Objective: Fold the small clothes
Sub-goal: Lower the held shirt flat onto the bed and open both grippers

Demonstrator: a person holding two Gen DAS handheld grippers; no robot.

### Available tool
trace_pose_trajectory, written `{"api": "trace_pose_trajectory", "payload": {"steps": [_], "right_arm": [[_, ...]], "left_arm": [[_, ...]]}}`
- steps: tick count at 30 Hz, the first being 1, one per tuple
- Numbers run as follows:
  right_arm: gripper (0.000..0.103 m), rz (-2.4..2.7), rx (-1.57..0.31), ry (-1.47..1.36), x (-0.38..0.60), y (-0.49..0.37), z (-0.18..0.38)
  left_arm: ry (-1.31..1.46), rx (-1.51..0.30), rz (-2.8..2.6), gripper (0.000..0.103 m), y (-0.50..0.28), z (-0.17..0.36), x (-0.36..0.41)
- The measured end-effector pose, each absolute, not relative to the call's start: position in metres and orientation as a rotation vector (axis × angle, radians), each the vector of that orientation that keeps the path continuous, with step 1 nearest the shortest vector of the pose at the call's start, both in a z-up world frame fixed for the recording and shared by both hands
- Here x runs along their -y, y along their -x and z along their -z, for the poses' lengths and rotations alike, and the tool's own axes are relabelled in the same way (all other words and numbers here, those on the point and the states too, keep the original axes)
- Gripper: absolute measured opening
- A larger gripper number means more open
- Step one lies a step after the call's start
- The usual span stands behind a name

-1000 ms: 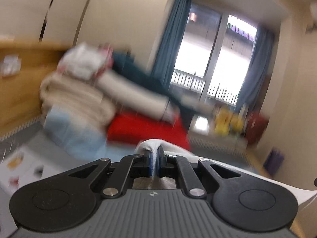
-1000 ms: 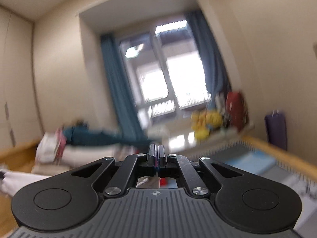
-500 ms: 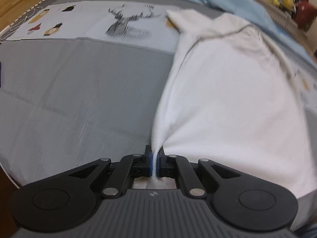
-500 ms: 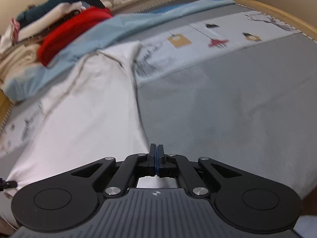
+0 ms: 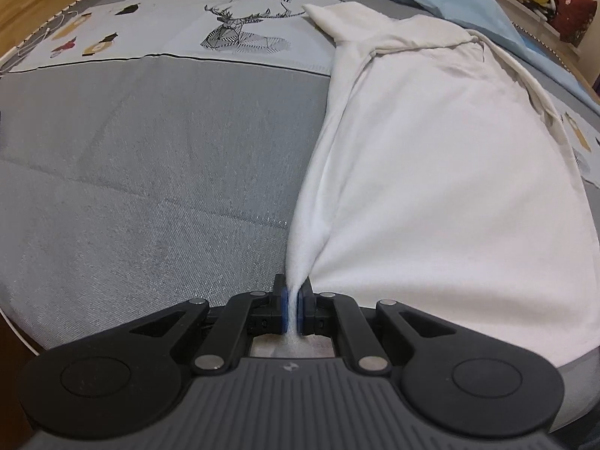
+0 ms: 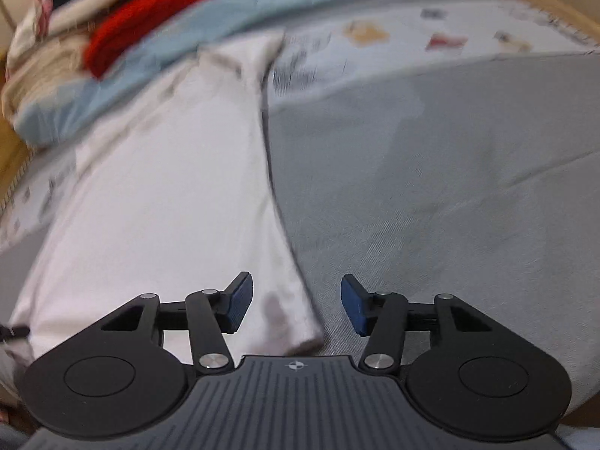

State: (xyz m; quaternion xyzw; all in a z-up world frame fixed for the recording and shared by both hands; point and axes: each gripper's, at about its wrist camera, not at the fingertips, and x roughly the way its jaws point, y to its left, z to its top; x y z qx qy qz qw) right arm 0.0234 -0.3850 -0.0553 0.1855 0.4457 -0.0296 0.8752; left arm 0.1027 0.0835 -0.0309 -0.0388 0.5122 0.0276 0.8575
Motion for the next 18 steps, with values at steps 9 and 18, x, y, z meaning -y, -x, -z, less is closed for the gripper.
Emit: {"api": "trace_pose_trajectory", "payload": {"steps": [9, 18], "right_arm": [[0.004, 0.047, -0.941, -0.232, 0.369, 0.009, 0.040], [0.054, 0.059, -1.042, -0.121, 0.361, 0.014, 0.045]], "left_arm": [[0.046, -1.121, -0.040, 0.006, -0.079, 0.027, -0.086], [0.030, -1.144, -0.139, 0.082, -0.066, 0.018, -0.095]]}}
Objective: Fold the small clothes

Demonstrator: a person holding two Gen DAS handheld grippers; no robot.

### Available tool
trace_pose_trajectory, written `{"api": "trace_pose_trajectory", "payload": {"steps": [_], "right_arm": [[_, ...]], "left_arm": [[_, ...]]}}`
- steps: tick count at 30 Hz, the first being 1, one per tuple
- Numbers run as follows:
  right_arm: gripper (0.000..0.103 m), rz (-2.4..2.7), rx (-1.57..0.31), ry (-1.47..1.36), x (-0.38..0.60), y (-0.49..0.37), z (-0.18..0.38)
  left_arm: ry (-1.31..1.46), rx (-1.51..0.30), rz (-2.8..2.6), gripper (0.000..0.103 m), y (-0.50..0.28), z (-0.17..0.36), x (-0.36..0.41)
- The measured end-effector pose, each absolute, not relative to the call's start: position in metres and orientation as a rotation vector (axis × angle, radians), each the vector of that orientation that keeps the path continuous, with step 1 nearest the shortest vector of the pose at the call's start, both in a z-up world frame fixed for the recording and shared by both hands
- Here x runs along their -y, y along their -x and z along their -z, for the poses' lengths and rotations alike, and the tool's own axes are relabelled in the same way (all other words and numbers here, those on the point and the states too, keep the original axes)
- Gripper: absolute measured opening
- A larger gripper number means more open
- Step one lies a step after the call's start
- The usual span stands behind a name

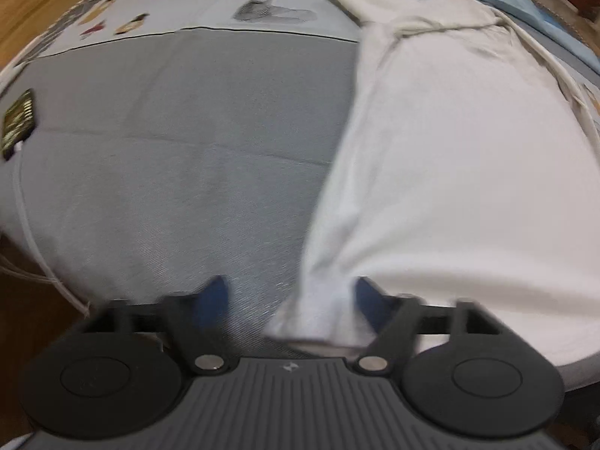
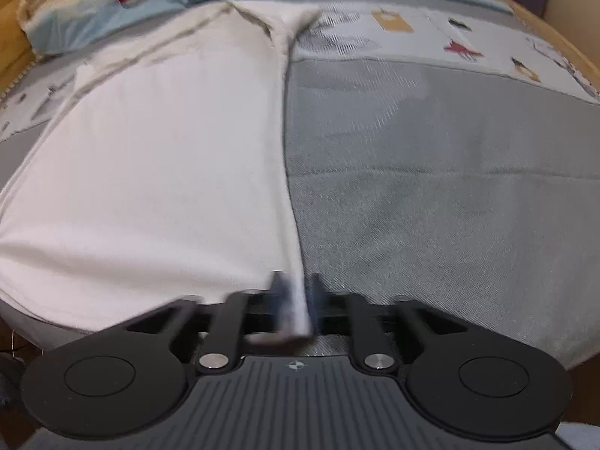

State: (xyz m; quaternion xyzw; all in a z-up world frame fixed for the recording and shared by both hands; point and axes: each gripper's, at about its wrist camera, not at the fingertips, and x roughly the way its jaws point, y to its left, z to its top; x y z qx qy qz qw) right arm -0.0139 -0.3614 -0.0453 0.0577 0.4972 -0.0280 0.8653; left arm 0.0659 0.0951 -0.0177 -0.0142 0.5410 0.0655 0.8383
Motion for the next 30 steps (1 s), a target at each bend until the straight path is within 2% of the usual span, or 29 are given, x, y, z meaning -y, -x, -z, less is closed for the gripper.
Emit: {"api": "trace_pose_trajectory", "payload": {"steps": [1, 7, 10, 14, 17, 21, 27, 29, 30], "right_arm": [[0.061, 0.067, -1.066, -0.109, 0.363, 0.013, 0.040], [0.062, 0.076, -0.899, -0.015, 0.379, -0.017, -0.043], [0.063, 0.062, -0.768, 0.063, 0.372, -0.074, -0.082], [0.064, 0.036, -0.682, 0.092, 0.356, -0.183, -0.096], [0.065, 0.025, -0.684, 0.085, 0.337, -0.271, -0.084], [0.066, 0.052, -0.723, 0.110, 0.308, -0.376, -0.039], [0.065, 0.124, -0.753, 0.195, 0.275, -0.468, 0.031], [0.054, 0.151, -0.753, 0.216, 0.274, -0.485, 0.049], [0.040, 0.145, -0.766, 0.232, 0.275, -0.492, 0.058]], "left_arm": [[0.041, -1.118, -0.130, 0.082, -0.063, 0.009, -0.099], [0.148, -0.936, -0.183, 0.089, -0.094, -0.046, -0.102], [0.228, -0.845, -0.191, 0.100, -0.135, -0.057, -0.087], [0.260, -0.770, -0.207, 0.101, -0.182, -0.043, -0.064], [0.248, -0.831, -0.190, 0.101, -0.206, -0.019, -0.057], [0.223, -0.904, -0.150, 0.101, -0.232, -0.007, -0.056], [0.169, -0.908, -0.193, 0.101, -0.236, 0.002, -0.064], [0.158, -0.937, -0.220, 0.101, -0.238, 0.008, -0.068], [0.172, -0.960, -0.228, 0.101, -0.240, 0.012, -0.072]]}}
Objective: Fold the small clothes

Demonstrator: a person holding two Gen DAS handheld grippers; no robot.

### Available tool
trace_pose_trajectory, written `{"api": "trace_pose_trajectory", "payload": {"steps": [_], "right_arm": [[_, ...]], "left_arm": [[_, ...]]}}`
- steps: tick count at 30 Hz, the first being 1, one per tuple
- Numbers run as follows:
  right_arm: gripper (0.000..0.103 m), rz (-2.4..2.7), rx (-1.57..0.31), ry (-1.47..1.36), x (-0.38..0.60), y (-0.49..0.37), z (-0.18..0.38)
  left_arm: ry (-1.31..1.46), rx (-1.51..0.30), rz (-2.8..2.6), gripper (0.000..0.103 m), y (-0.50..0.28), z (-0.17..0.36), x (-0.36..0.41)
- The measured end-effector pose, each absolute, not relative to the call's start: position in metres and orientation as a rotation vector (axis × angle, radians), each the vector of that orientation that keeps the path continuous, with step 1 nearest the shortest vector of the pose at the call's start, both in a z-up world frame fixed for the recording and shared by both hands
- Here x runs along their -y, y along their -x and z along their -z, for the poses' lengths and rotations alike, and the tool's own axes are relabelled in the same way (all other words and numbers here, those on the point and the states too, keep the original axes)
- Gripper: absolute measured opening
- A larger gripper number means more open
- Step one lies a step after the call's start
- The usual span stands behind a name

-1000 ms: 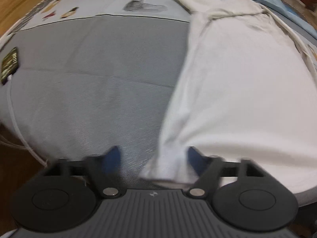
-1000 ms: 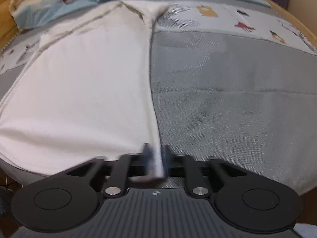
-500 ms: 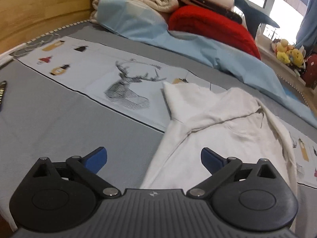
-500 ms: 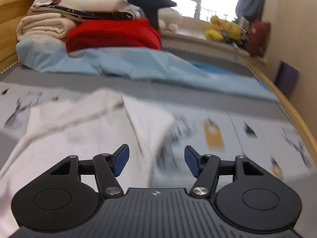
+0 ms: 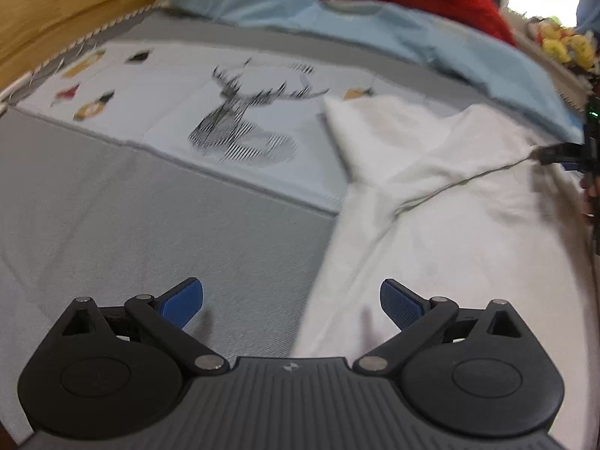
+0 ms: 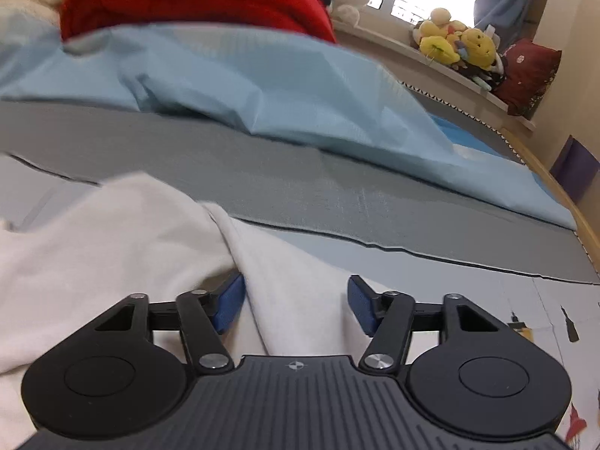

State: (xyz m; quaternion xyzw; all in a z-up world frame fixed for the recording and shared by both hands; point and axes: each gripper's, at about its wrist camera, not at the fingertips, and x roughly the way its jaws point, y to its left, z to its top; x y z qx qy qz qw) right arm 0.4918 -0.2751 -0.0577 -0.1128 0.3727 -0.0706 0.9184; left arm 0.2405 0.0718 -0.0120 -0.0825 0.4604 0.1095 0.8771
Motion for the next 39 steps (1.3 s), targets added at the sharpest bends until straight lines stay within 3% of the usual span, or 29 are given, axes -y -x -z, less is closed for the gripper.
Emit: {"api": "trace_pose_trajectory", "payload": {"steps": [1, 2, 5, 10, 13, 15, 16, 17, 19, 20, 21, 27, 33, 39], "right_arm": [[0.008, 0.137, -0.774, 0.245, 0.277, -0.497, 0.064], [0.006, 0.128, -0.766, 0.238, 0.281, -0.497, 0.064], [0.005, 0.176, -0.630, 0.151, 0.309, -0.475, 0.035], [0.004, 0.291, -0.489, -0.248, 0.426, -0.397, -0.033], [0.005, 0.496, -0.469, -0.492, 0.513, -0.329, -0.034], [0.008, 0.662, -0.562, -0.612, 0.566, -0.285, -0.010], [0.020, 0.747, -0.636, -0.682, 0.592, -0.262, 0.009], [0.042, 0.806, -0.717, -0.728, 0.610, -0.245, 0.027], [0.041, 0.912, -0.760, -0.772, 0.628, -0.206, 0.052], [0.056, 0.905, -0.727, -0.727, 0.622, -0.204, 0.050], [0.060, 0.920, -0.739, -0.630, 0.614, -0.205, 0.045], [0.068, 0.924, -0.617, -0.311, 0.572, -0.230, 0.001], [0.069, 1.071, -0.541, -0.551, 0.602, -0.196, 0.011], [0.068, 0.740, -0.737, -0.144, 0.597, -0.273, 0.036]], "left_arm": [[0.194, -0.975, -0.231, 0.101, -0.242, 0.014, -0.075], [0.223, -0.985, -0.233, 0.101, -0.243, 0.016, -0.079], [0.277, -0.986, -0.226, 0.101, -0.243, 0.014, -0.081], [0.241, -0.950, -0.228, 0.101, -0.240, 0.007, -0.074], [0.250, -0.948, -0.225, 0.101, -0.239, 0.006, -0.073], [0.266, -0.951, -0.226, 0.101, -0.239, 0.005, -0.075], [0.275, -0.954, -0.227, 0.101, -0.238, 0.005, -0.075], [0.284, -0.956, -0.227, 0.101, -0.239, 0.006, -0.076], [0.293, -0.955, -0.230, 0.101, -0.238, 0.007, -0.077], [0.292, -0.957, -0.233, 0.101, -0.238, 0.007, -0.077], [0.288, -0.959, -0.234, 0.101, -0.239, 0.008, -0.076], [0.242, -0.966, -0.227, 0.101, -0.241, 0.010, -0.070], [0.276, -0.972, -0.208, 0.101, -0.241, 0.010, -0.072], [0.237, -0.959, -0.204, 0.101, -0.237, 0.010, -0.065]]}}
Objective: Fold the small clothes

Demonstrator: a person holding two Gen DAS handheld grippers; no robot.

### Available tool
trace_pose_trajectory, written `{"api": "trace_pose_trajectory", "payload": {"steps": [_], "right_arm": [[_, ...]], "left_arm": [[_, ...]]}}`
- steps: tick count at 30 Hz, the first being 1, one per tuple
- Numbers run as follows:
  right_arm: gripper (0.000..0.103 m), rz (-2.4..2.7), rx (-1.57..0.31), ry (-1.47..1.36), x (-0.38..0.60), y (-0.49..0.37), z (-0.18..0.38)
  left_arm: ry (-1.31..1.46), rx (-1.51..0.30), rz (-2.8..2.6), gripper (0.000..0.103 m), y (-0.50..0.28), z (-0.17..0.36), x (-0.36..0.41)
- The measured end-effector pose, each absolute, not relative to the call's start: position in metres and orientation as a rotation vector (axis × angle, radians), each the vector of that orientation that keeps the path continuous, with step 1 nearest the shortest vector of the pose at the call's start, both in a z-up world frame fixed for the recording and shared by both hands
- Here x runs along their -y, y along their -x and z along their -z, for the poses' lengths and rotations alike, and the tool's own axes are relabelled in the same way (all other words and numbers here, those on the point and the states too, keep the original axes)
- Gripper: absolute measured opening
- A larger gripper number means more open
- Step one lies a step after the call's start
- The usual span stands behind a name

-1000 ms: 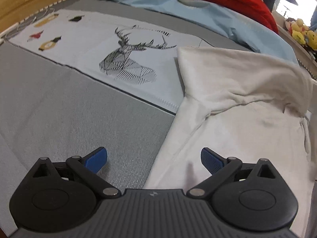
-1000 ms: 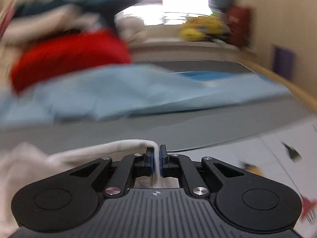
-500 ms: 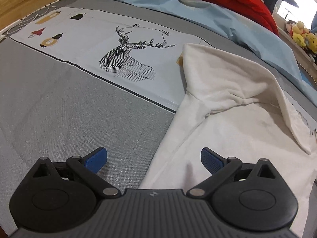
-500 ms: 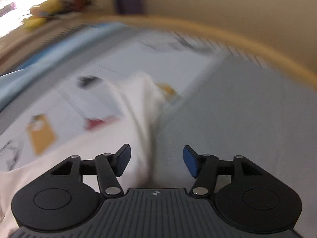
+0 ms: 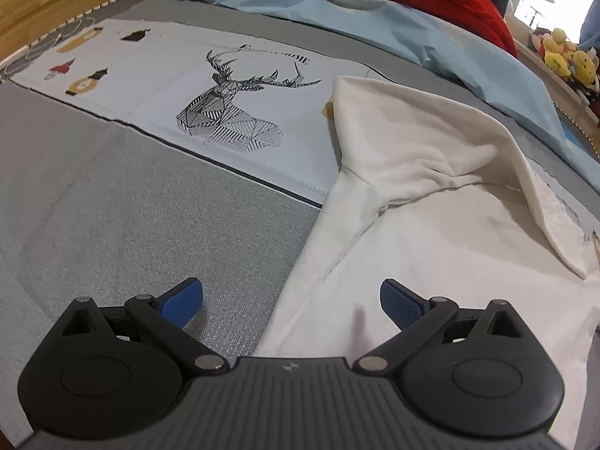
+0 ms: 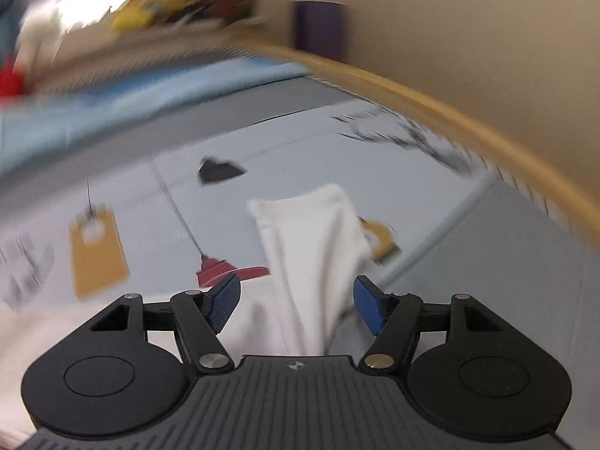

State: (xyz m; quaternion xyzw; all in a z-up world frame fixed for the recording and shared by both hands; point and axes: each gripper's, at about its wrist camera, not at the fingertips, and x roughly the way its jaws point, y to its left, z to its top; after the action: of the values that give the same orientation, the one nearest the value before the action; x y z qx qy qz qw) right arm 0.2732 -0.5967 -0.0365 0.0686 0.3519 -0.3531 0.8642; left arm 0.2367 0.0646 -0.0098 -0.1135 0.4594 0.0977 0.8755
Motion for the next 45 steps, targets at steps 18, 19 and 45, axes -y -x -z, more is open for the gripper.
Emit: {"api": "trace_pose_trajectory", "payload": {"steps": [18, 19, 45], "right_arm": [[0.062, 1.358, -0.677, -0.776, 0.685, -0.140, 0.034], [0.062, 1.332, -0.653, -0.810, 0.679, -0.133, 0.027], [0.067, 0.456, -0.679, -0.525, 0.436, -0.130, -0.017]], "left_arm": [[0.143, -0.913, -0.134, 0.101, -0.227, -0.001, -0.041], [0.139, -0.909, -0.131, 0.101, -0.226, -0.002, -0.040], [0.350, -1.004, 0.216, 0.101, -0.373, 0.003, 0.164]]}}
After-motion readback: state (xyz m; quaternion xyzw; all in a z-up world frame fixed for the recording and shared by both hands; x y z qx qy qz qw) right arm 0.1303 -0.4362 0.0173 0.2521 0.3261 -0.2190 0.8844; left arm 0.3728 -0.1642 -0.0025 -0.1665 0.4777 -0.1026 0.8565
